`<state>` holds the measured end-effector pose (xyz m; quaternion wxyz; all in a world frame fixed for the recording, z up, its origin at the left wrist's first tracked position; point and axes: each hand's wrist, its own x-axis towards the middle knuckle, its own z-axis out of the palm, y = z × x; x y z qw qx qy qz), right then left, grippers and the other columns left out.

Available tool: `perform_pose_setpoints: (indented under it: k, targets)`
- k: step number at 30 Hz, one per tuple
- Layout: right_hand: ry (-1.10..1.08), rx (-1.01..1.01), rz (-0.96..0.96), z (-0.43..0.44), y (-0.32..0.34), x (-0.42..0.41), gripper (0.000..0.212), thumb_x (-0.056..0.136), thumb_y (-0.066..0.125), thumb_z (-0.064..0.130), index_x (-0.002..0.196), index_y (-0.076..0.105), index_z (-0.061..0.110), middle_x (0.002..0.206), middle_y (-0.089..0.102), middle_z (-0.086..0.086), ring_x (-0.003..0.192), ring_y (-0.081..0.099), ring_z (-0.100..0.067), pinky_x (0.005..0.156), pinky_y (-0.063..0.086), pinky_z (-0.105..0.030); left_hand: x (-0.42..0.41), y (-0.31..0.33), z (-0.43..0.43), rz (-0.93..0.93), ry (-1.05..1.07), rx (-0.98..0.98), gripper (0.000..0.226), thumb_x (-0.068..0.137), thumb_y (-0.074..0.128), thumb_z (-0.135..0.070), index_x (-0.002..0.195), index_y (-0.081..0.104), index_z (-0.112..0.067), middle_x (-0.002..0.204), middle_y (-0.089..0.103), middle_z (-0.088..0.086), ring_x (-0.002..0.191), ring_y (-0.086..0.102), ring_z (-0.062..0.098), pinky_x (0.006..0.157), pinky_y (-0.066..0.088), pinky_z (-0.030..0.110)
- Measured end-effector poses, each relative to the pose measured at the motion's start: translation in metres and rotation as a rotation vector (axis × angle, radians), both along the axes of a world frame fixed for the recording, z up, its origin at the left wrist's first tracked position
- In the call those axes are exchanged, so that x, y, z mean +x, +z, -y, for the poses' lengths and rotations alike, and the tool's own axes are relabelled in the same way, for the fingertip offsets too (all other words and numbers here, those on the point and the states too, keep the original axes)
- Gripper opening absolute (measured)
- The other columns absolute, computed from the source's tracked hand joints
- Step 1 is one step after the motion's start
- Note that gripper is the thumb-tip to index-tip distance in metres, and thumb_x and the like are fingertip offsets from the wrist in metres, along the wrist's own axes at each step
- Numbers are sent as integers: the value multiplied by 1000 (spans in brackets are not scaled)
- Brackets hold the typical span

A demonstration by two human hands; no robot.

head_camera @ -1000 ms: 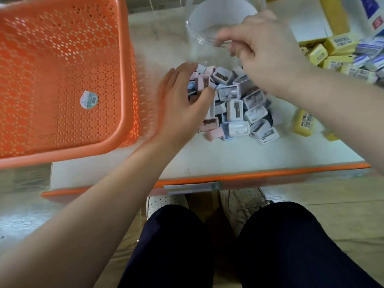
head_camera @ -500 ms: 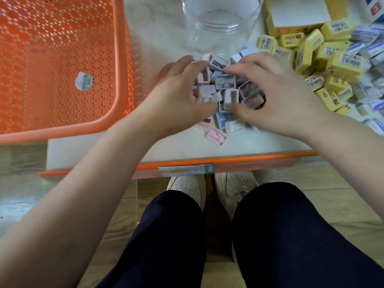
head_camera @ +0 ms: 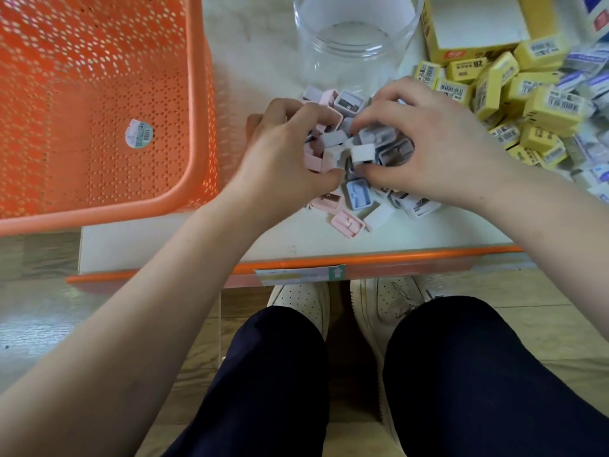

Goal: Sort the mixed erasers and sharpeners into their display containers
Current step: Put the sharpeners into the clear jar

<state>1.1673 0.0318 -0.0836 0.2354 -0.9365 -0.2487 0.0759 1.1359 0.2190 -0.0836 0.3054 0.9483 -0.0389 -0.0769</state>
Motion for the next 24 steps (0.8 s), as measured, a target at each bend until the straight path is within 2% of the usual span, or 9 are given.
perform_pose_setpoints:
  k: [2,5,8,11,13,16,20,22,24]
  targets:
    - [-5,31,13,2,-3,-2,36,73,66,42,108,60,36,117,49,8,103,51,-18,83,42,-31,-3,-1,4,3,13,5,49,74,70,-25,120,54,-30,112,38,-8,112,36,19,84,31,22]
    - [-5,56,31,4,-1,-5,33,77,69,34,110,63,30,116,51,5,97,46,-7,81,36,-23,-6,1,7,9,24,9,46,75,68,-26,119,55,-28,111,36,-7,110,37,18,84,31,22]
    - [-2,46,59,1,5,-8,34,80,70,27,113,65,21,119,54,-3,104,51,-16,86,37,-23,-4,5,6,32,47,41,40,78,65,-21,117,56,-26,109,37,-5,102,41,17,79,30,20]
    - [27,15,63,-1,12,-11,35,80,71,24,114,65,17,119,54,-8,106,53,-25,92,42,-34,2,9,2,45,58,46,36,78,64,-14,113,59,-19,102,44,-1,90,44,16,67,26,17]
    - [24,-7,51,-1,17,-8,36,79,71,23,114,65,16,119,54,-8,106,53,-25,92,40,-32,5,12,0,17,86,17,36,78,63,-12,113,59,-19,101,52,0,89,48,16,63,28,17]
    - [-7,-15,28,-3,23,-3,36,79,71,22,114,66,16,117,54,-8,106,53,-23,89,34,-22,8,19,-1,-35,154,-75,41,79,61,-8,117,60,-21,105,60,-3,94,54,12,66,33,13]
    - [-62,-32,-15,-6,34,0,33,80,69,19,113,66,17,119,54,-7,107,52,-22,88,33,-21,8,29,0,-103,208,-122,44,84,61,-7,127,57,-17,123,61,0,114,54,12,81,32,8]
    - [-100,-6,-53,-8,40,0,32,81,68,18,113,66,16,120,54,-6,107,53,-21,89,33,-19,6,33,0,-122,263,-148,39,86,60,-6,124,59,-14,124,61,1,114,54,13,81,31,6]
    - [-123,11,-83,-8,49,0,32,80,69,18,113,66,16,119,55,-6,102,55,-20,90,36,-21,4,37,3,-131,315,-155,30,87,59,-5,115,65,-13,123,61,2,102,56,12,73,32,3]
